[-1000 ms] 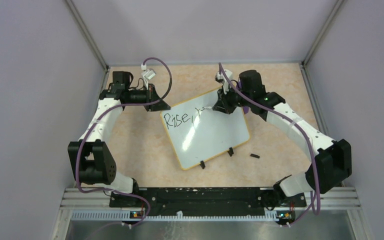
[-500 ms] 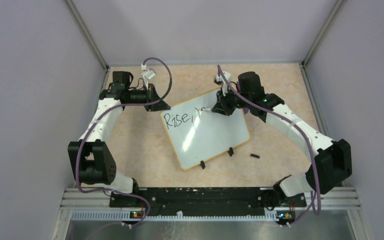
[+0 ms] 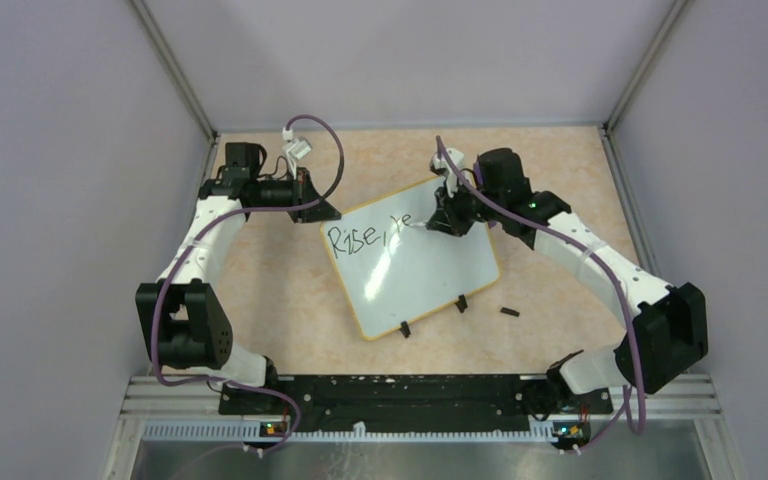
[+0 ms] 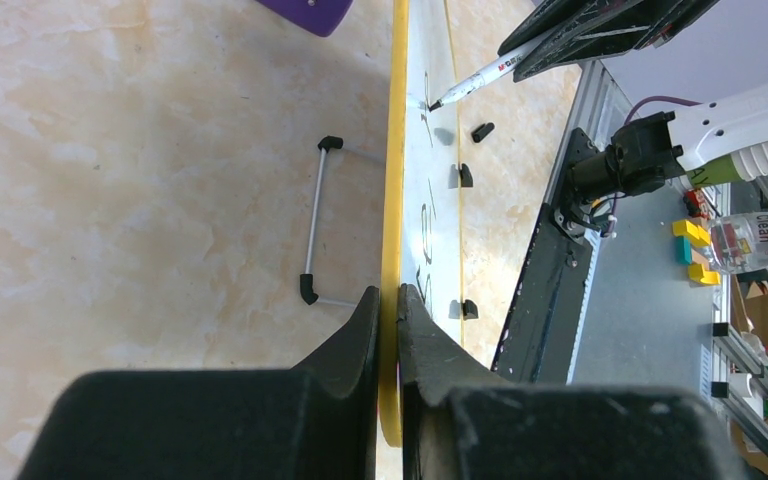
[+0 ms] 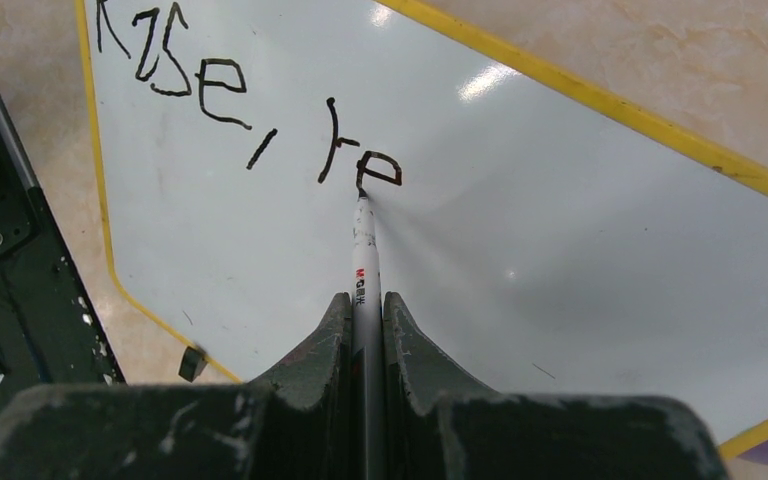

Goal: Write a sentence on the whiteboard

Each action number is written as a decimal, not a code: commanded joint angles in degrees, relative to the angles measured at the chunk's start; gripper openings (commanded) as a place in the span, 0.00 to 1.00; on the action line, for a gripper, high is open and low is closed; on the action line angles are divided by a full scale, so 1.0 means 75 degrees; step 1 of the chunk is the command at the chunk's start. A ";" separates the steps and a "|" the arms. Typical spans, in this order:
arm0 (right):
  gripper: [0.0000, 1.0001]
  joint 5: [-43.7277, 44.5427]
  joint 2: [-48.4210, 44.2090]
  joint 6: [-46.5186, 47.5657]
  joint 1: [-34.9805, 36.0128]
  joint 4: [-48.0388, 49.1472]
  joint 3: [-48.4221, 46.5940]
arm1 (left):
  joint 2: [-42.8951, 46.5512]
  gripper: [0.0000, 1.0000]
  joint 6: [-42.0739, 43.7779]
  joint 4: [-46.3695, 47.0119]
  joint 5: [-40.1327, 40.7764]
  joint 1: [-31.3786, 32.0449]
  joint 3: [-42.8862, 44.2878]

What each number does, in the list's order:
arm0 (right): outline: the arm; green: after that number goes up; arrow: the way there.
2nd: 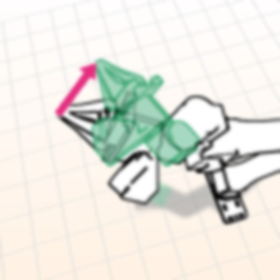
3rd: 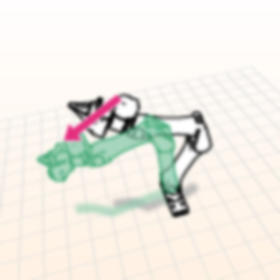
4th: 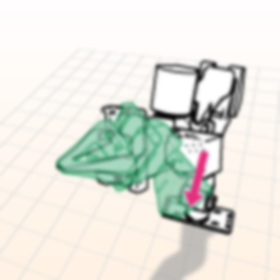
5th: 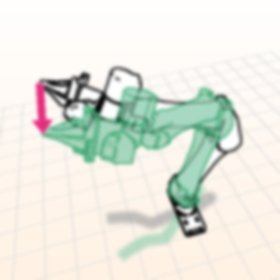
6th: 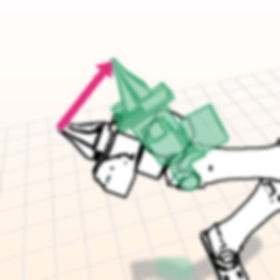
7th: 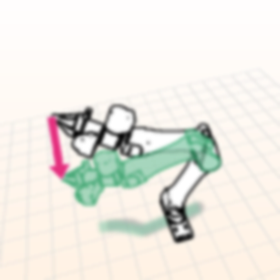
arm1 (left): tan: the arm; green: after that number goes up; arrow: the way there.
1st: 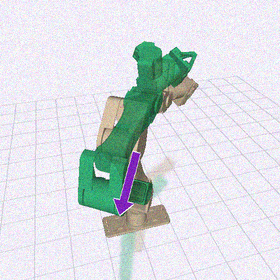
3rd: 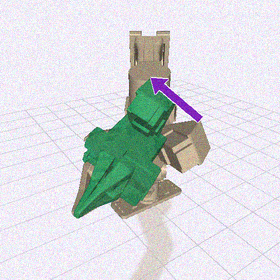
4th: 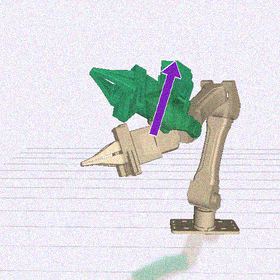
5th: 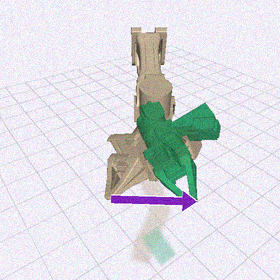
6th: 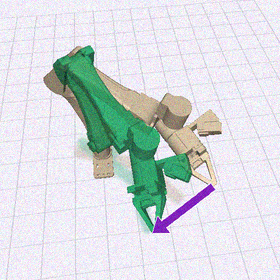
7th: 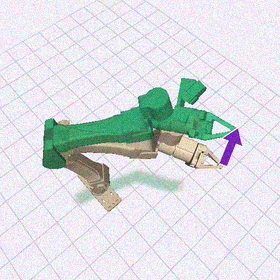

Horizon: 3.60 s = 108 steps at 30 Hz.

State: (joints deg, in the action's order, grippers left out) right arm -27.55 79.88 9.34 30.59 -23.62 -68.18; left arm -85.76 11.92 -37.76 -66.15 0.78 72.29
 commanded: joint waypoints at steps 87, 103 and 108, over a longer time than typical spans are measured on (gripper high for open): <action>0.00 -0.0145 0.0199 0.0066 -0.0620 0.0025 -0.0592 | -0.0073 0.00 0.0200 -0.0335 0.0133 0.0106 -0.0015; 0.00 -0.0182 0.0436 0.0078 -0.0457 0.0079 -0.0787 | -0.0123 0.00 0.0235 -0.0334 0.0137 0.0113 -0.0002; 0.00 -0.0201 0.0425 0.0101 -0.0376 0.0063 -0.0719 | -0.0124 0.00 0.0238 -0.0345 0.0158 0.0104 0.0005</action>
State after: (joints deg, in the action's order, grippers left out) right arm -29.89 82.24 9.41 26.92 -24.82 -71.77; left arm -85.89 12.34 -38.17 -65.69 0.84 72.29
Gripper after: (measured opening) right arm 0.084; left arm 0.103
